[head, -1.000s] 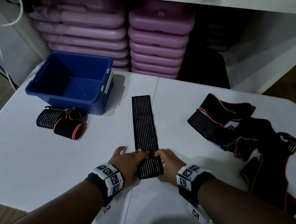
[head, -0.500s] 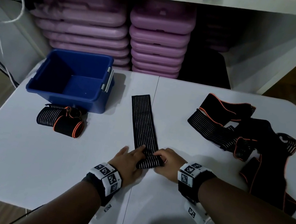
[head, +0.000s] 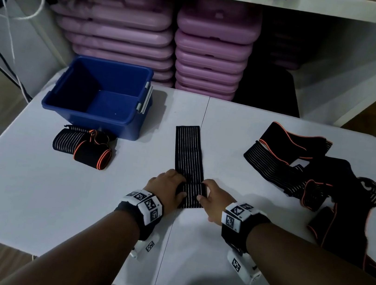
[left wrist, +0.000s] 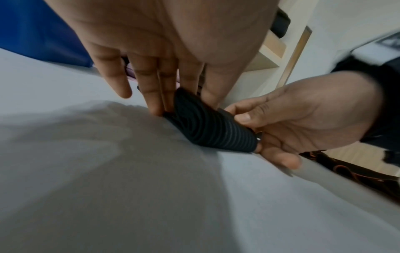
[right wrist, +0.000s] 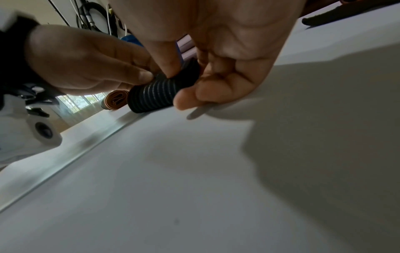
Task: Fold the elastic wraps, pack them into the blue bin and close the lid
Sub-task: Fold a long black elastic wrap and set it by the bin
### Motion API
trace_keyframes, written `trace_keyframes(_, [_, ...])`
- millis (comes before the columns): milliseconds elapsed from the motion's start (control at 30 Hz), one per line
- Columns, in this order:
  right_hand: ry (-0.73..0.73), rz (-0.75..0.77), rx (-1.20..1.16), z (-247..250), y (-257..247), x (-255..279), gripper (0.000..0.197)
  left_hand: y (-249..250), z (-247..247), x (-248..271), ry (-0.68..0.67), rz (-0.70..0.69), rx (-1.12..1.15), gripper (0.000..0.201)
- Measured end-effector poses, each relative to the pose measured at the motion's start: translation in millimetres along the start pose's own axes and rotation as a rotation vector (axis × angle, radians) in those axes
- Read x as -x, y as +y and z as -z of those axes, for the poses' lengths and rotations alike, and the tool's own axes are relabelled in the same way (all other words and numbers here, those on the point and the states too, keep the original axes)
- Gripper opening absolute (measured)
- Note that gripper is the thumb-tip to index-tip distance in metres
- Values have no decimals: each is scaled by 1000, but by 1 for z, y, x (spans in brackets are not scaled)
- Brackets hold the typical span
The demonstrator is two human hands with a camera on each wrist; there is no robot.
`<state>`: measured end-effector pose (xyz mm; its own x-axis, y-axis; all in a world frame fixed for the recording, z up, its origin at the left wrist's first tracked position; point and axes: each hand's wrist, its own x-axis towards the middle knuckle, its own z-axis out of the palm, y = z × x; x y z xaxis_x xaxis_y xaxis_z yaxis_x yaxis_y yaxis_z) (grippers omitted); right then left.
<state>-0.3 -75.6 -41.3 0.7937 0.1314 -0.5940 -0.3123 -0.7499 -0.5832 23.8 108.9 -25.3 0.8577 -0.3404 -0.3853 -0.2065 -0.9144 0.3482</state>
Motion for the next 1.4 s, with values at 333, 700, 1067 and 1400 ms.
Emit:
trace_keyframes(333, [79, -29, 74, -6, -9, -4, 35, 9, -4, 6, 53, 143, 239, 47])
trace_keyframes(700, [126, 8, -7, -4, -18, -17, 11, 3, -7, 7, 116, 303, 545, 50])
trace_keyframes(1067, [158, 71, -146, -8, -23, -3, 31, -1, -18, 14, 159, 376, 639, 48])
trace_keyframes(1400, [198, 89, -100, -13, -11, 5, 50, 7, -5, 15, 148, 275, 291, 50])
